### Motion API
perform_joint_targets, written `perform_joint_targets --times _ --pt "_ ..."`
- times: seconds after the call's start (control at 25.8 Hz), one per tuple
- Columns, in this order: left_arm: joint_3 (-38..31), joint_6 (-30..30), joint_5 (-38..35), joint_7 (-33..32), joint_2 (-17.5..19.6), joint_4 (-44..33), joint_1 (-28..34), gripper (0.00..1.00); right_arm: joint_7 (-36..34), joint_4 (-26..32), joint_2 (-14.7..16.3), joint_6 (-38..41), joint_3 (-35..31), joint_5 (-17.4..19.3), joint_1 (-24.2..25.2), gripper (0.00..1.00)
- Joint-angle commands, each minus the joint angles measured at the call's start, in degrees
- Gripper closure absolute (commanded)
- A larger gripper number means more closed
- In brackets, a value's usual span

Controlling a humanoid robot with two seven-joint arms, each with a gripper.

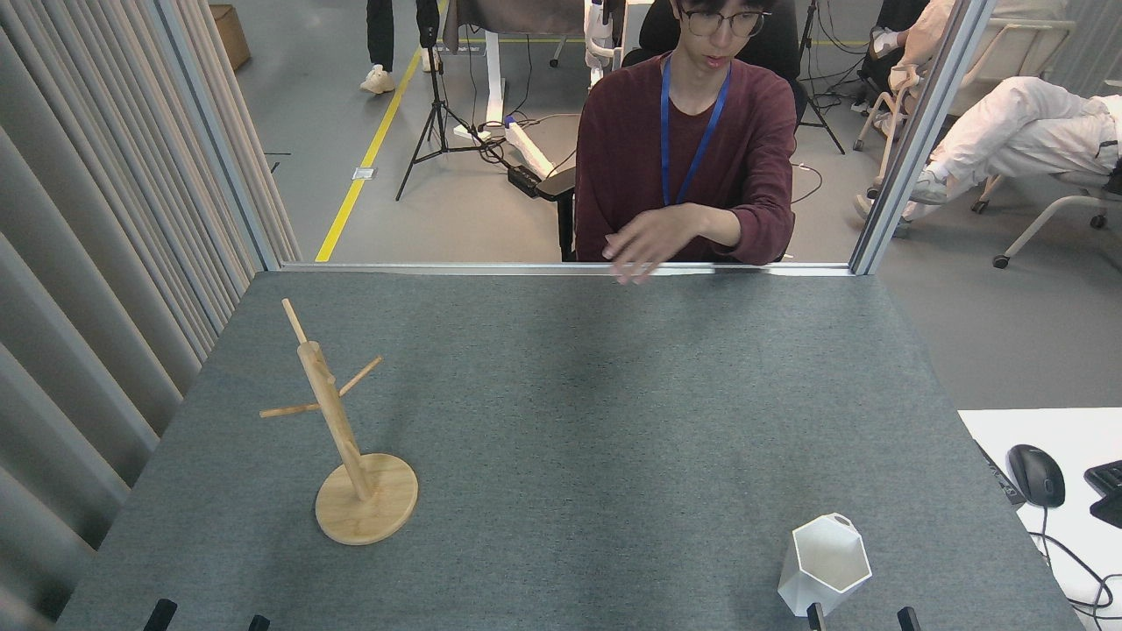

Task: Hang cup on storage rack
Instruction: 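Grasp the white hexagonal cup with the right gripper and lift it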

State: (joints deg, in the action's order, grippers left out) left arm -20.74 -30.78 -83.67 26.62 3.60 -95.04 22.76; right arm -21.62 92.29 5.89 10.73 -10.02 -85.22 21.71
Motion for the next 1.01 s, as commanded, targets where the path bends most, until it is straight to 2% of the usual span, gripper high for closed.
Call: perform_joint_targets --times 0.0,0.19,0.5,0.66,0.97 --pt "0.00 -0.07 0.08 0.01 0.00 0.20 0.00 0.00 0.00 -0.09 0.18 0.00 0.00 0.05 0.00 0.01" --pt "0.09 0.46 0.17 -0.96 0.00 0.73 0.00 0.00 0.18 -2.73 0.62 -0.53 -0.09 -0.21 -1.23 0.01" --pt "-0.18 0.46 0.08 -0.96 0.00 0.82 0.00 0.00 0.27 -7.03 0.88 -0.36 0.62 -0.83 -6.24 0.01" --pt "-0.26 0.46 0.08 -0.96 0.00 0.82 0.00 0.00 0.27 -8.53 1.67 -0.18 0.70 -2.32 -7.65 0.01" --pt "-0.26 0.46 0.08 -0.96 0.00 0.82 0.00 0.00 0.27 -11.34 2.11 -0.27 1.58 -2.59 -9.93 0.01"
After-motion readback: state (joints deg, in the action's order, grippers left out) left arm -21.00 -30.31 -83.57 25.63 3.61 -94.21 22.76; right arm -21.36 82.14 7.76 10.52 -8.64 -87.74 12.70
